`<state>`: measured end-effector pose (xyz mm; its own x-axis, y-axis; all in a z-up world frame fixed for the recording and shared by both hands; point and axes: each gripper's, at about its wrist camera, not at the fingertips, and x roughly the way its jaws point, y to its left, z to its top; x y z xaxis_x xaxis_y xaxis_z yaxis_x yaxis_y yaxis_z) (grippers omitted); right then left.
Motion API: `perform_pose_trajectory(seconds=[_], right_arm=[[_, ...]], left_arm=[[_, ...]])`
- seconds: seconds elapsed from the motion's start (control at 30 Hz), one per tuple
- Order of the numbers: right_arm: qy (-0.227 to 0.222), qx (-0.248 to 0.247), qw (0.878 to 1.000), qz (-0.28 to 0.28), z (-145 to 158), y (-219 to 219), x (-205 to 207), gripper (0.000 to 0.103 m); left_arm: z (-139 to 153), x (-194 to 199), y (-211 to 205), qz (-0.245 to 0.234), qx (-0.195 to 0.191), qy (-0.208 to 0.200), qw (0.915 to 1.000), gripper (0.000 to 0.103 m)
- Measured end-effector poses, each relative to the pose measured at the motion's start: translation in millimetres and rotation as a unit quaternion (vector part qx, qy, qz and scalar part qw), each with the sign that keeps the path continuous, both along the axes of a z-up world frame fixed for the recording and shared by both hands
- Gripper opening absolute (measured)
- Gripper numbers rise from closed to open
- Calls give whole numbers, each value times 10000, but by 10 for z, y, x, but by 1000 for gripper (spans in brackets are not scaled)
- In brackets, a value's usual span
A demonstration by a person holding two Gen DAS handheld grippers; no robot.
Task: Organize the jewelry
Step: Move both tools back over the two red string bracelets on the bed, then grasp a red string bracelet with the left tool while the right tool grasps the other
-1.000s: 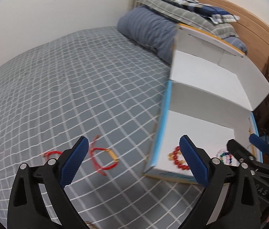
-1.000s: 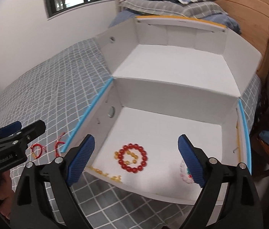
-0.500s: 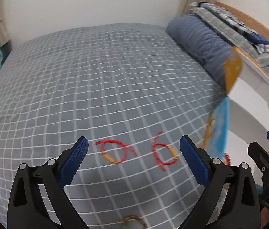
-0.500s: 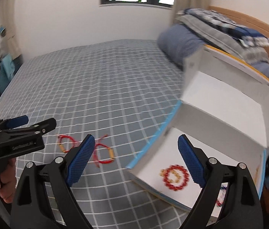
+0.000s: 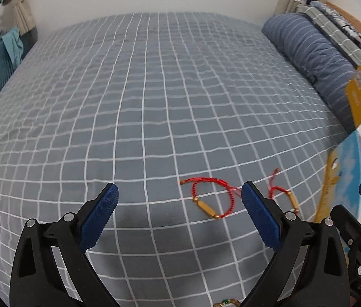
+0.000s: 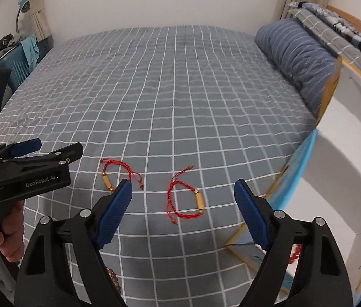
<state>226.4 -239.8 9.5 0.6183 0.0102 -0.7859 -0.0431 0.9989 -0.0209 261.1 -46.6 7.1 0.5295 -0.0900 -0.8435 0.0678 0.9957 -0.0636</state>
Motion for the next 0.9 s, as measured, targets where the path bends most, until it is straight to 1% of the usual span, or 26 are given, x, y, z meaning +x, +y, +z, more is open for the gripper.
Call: perform_pose_trajectory(seconds=[0.03,0.13,0.27,0.37,0.5,0.57,0.73,0.8,0.87,0.9], right_arm=[[33,12,10000,11,-53,5,19,78],[58,-52,10000,29,-245,48,78,78],[240,-71,9997,-15,-554,84,193,78],[328,-122,9994,3,-727,115,264,78],[401,-173,9990,-57,-963,102,382,79],[453,-223,9986,-136,-1039,67,419,79],[630,-122,9978,-152,-1194,22,508,81],[694,-42,9974,-169,-1248,0,539,81],[741,42,9971,-189,-1282,-25,565,81],[747,43,9970,-190,-1274,-27,561,81]], left_arm=[[-74,34,7,7,-17,44,10000,95],[-236,122,15,87,112,79,9999,95],[-483,191,-41,-14,96,234,9997,95],[-642,237,-39,-46,85,326,9994,95],[-787,276,-32,-46,124,429,9990,95],[-847,289,-16,-49,160,455,9988,94],[-970,308,-9,-63,210,521,9984,93],[-1004,309,-4,-45,237,541,9982,91],[-1017,302,-17,-55,259,527,9983,86],[-1021,301,-36,-67,282,520,9982,82]])
